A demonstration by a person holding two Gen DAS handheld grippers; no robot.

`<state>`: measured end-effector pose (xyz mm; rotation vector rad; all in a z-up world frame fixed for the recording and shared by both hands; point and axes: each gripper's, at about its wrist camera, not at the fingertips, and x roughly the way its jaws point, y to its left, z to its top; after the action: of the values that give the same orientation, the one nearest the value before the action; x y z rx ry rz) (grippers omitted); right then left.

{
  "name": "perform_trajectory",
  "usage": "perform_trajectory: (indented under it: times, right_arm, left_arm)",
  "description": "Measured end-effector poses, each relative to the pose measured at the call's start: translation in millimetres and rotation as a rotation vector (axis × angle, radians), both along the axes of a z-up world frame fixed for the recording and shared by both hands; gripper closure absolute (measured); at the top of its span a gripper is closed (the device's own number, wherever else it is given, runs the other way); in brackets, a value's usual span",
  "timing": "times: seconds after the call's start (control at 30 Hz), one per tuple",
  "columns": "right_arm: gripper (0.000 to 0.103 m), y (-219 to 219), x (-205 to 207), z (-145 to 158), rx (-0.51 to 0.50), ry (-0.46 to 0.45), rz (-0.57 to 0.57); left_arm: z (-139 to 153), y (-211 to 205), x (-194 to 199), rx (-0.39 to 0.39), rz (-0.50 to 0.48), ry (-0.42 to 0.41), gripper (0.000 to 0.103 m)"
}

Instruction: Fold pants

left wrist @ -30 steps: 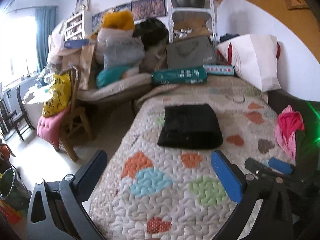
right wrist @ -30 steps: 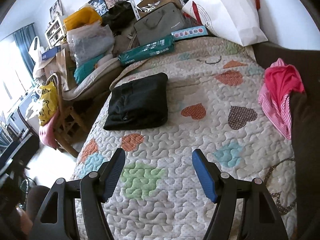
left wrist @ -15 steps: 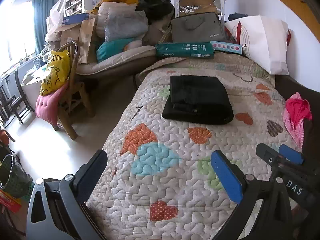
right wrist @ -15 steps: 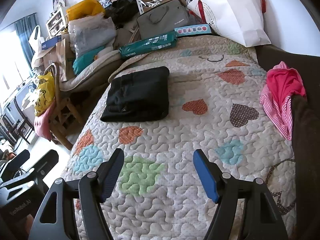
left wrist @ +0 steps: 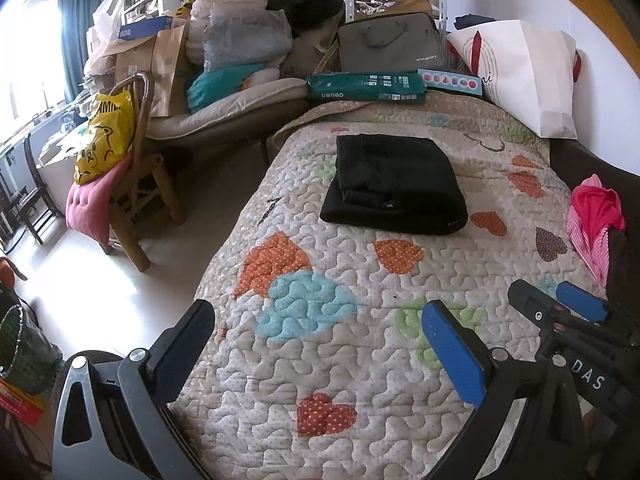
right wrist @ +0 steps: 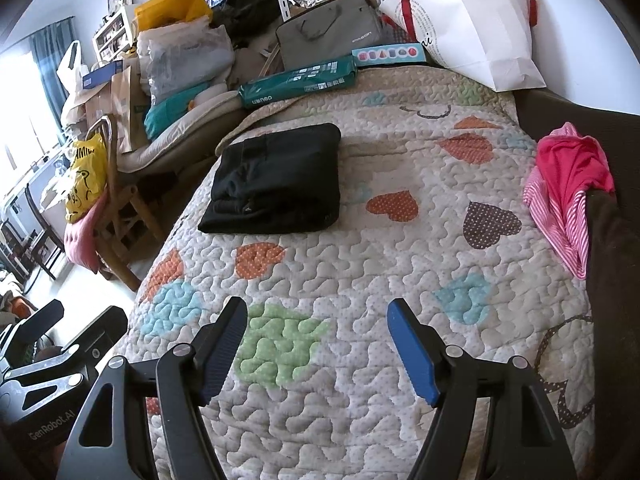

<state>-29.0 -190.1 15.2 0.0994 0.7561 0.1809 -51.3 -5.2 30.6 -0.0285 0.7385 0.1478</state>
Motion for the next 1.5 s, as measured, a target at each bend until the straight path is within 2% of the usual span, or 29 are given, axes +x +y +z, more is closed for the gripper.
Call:
perform_trajectory:
  times: [0.53, 0.8, 0.97, 1.23, 1.4, 1.5]
  right_arm:
    - [0.025, 2.5, 0.2, -3.1, -0.007, 0.006, 0.002]
    - [0.024, 1.1, 1.8, -7.1, -0.012, 0.013, 0.002]
    - [0.024, -1.8, 4.2, -12.3, -0.021, 0.029, -0.011]
    - [0.024, -1.6, 10.0, -24.8, -0.054, 0.063, -0.025]
    - [0.024, -3.8, 13.6, -27.8, -0.075, 0.059, -0.047]
    - [0.024, -5.0, 17.4, -32.4, -0.087, 0.071, -0.063]
  left_arm:
    - [-10.2, 3.2, 1.3, -0.01, -0.001, 0.027, 0.0]
    - [-17.1, 18.7, 12.8, -0.067, 0.019, 0.07, 0.0]
    - [-18.2, 43.2, 43.5, -0.158, 0.068, 0.109, 0.0]
    - [-17.9, 62.8, 116.8, -0.191, 0.095, 0.133, 0.0]
    - [-29.0, 73.0, 168.9, -0.268, 0.124, 0.175, 0.0]
    - [-39.4, 74.9, 195.4, -0.258, 0.145, 0.207, 0.0]
